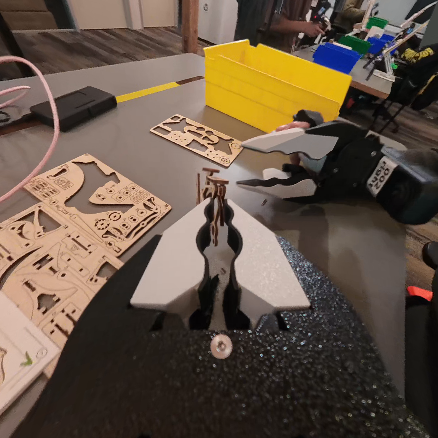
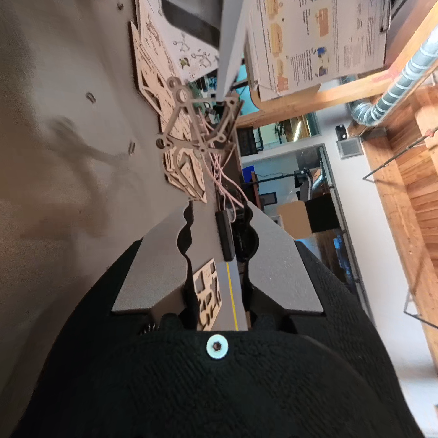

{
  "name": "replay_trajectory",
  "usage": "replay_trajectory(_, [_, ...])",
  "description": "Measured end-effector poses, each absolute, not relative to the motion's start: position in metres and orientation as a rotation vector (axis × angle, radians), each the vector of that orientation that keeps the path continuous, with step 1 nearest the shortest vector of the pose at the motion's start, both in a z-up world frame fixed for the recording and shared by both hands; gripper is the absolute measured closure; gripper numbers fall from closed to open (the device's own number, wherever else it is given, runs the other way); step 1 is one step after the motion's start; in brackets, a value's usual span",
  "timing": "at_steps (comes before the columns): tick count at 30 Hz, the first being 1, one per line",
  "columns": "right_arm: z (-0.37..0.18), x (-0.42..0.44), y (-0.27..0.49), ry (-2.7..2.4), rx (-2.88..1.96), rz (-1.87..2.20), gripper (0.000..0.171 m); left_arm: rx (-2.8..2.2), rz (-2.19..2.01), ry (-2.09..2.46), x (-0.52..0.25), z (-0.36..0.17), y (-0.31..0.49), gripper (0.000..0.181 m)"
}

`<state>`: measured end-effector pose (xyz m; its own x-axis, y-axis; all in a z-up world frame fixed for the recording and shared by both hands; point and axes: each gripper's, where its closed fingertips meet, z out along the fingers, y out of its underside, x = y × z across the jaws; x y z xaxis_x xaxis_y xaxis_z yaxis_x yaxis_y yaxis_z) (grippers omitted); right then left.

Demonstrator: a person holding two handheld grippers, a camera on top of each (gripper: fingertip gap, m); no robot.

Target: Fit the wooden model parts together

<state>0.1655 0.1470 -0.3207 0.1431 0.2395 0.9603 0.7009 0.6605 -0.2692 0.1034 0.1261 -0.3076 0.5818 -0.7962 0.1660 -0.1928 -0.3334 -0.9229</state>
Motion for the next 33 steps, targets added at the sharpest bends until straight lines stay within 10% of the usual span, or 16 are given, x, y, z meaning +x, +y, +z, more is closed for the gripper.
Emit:
replay_trajectory(24, [-0.323,0.195,0.159,-1.367,-1.009,-0.329,0.138,-1.992,-0.712,0.922,0.098,-0.361,0.145,0.180])
replay_trajectory(33, [-0.323,0.195,0.159,-1.369,-1.010,-0.329,0.138,-2.061,-0.764,0.833,0.096,-0.367,0.148,0.156])
